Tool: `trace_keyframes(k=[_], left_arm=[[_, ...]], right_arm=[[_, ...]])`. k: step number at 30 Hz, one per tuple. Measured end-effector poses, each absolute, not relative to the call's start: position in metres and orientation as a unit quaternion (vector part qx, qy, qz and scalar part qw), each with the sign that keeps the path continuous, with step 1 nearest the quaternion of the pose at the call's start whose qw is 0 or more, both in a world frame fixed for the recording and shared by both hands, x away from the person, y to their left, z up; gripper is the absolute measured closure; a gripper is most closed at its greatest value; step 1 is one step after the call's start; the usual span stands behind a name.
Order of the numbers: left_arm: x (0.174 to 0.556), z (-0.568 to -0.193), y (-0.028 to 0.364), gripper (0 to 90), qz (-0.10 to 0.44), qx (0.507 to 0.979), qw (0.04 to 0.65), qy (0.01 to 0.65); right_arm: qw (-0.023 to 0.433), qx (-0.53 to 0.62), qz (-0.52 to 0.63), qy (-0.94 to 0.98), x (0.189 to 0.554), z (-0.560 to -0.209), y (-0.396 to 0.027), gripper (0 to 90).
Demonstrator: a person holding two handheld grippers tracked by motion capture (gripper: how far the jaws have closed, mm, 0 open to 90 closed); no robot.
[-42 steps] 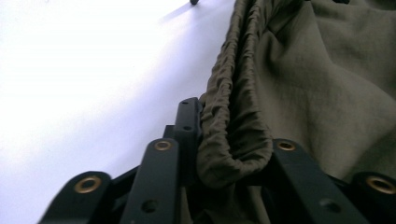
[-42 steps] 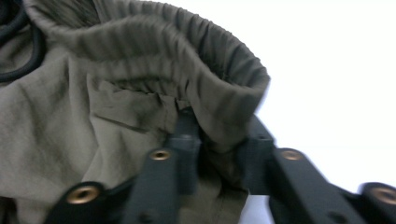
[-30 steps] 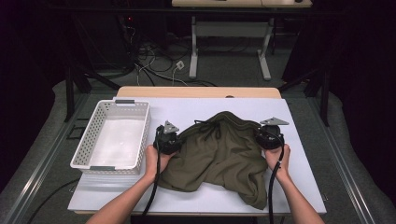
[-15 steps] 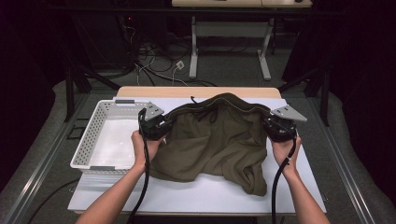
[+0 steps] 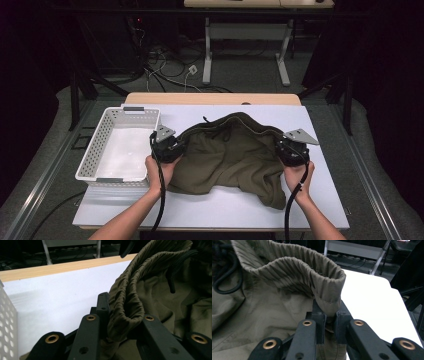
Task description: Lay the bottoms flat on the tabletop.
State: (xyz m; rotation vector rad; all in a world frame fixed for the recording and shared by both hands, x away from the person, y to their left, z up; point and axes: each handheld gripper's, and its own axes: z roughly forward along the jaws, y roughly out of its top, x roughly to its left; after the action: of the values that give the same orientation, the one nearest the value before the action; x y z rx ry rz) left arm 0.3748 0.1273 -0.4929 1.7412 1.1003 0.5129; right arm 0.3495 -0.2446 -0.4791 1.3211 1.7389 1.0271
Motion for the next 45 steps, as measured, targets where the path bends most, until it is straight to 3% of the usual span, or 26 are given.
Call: trace_keyframes(k=[7,12,14,15,16,17,19,26,33,38,45], left_arm=[[0.388,-0.478,0.128,78.3,0.23,0.694,0.5,0.464],[0.444,-0.404,0.122,76.4,0.293,0.652,0.514,0.474],[0.478,-0.379,0.121,59.6,0.295,0.648,0.493,0.5],[0.491,-0.373,0.119,44.8,0.296,0.663,0.461,0.51],[0.495,-0.373,0.117,34.1,0.299,0.661,0.452,0.519],[0.496,-0.375,0.116,32.2,0.296,0.667,0.446,0.518],[0.485,-0.389,0.112,16.6,0.291,0.686,0.437,0.503],[0.423,-0.458,0.105,16.2,0.23,0.766,0.421,0.427],[0.372,-0.498,0.101,15.3,0.198,0.806,0.412,0.376],[0.353,-0.515,0.102,16.2,0.187,0.831,0.386,0.354],[0.335,-0.532,0.107,18.1,0.165,0.856,0.355,0.338]], right_arm=[[0.375,0.502,0.398,0.67,0.359,-0.47,-0.237,82.0],[0.441,0.488,0.403,0.636,0.413,-0.397,-0.231,82.0],[0.471,0.482,0.398,0.623,0.448,-0.367,-0.226,74.1],[0.483,0.493,0.361,0.627,0.466,-0.358,-0.222,58.2],[0.465,0.511,0.339,0.638,0.481,-0.354,-0.22,49.6],[0.448,0.525,0.337,0.64,0.488,-0.356,-0.22,48.8],[0.408,0.532,0.321,0.669,0.49,-0.372,-0.216,39.3],[0.299,0.485,0.326,0.754,0.428,-0.46,-0.215,35.7],[0.245,0.469,0.334,0.78,0.386,-0.499,-0.227,33.7],[0.245,0.47,0.33,0.781,0.386,-0.508,-0.235,34.3],[0.268,0.49,0.318,0.766,0.401,-0.514,-0.246,43.7]])
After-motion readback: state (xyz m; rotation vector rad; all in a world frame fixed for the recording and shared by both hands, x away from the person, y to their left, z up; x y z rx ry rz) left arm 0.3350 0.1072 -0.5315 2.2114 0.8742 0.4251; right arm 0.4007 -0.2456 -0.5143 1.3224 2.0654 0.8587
